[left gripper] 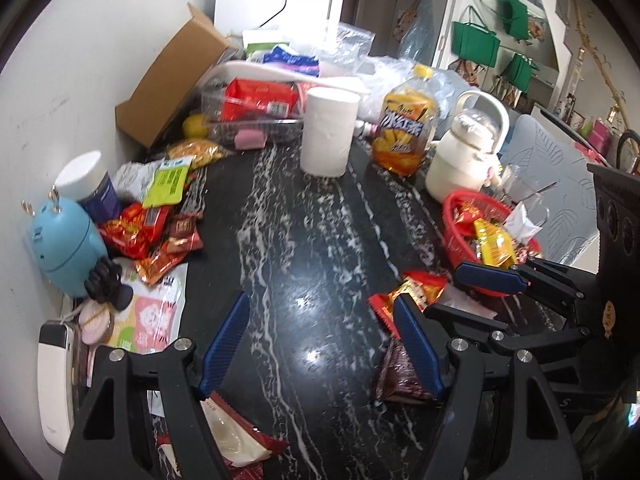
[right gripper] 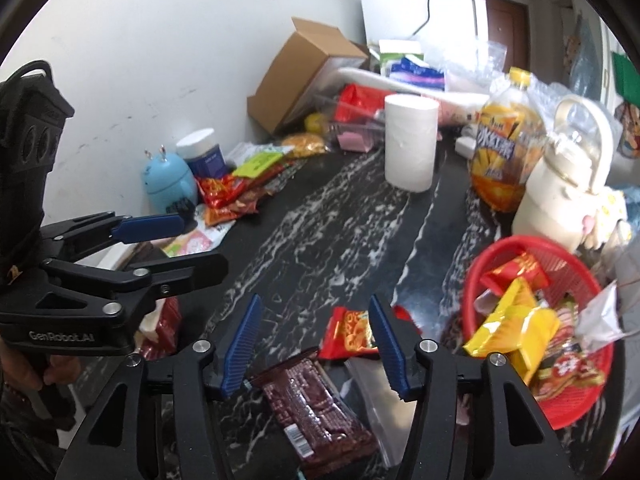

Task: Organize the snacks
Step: 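Move both grippers back over the red chip packets on the table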

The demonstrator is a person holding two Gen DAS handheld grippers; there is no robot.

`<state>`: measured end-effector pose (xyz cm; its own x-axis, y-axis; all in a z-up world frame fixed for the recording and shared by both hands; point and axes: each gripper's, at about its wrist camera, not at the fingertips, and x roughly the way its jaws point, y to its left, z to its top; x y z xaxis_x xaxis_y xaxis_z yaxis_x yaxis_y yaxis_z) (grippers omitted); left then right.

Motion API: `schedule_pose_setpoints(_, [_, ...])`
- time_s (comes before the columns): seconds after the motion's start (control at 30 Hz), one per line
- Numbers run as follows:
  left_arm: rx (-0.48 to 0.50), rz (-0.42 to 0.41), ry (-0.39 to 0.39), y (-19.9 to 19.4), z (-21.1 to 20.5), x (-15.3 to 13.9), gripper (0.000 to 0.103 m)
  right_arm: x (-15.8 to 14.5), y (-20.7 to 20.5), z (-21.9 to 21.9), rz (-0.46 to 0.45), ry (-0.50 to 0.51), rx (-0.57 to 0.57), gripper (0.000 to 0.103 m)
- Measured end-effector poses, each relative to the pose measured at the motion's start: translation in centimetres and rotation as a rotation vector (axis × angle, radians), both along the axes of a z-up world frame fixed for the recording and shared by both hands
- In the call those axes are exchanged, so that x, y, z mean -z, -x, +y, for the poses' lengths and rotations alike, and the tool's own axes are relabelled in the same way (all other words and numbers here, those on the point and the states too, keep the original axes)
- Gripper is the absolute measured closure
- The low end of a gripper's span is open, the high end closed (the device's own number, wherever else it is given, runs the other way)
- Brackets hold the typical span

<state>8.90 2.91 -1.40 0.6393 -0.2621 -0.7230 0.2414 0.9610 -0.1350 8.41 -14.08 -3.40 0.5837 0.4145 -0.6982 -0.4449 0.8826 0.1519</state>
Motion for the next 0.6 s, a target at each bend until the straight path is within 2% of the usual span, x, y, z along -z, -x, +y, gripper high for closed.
schedule_pose_setpoints(0.2, [-0.020, 0.041, 0.007, -1.2, 0.4, 1.7, 0.030, 1.7, -1.2, 0.0, 0.050, 0.017, 0.021, 0.039])
schedule_pose_setpoints(0.6, [-0.013, 0.094, 0.049, -2.7, 0.6, 3.1, 0.030, 4.3, -4.1, 0.6, 0.091, 0.128, 0.043, 0.025])
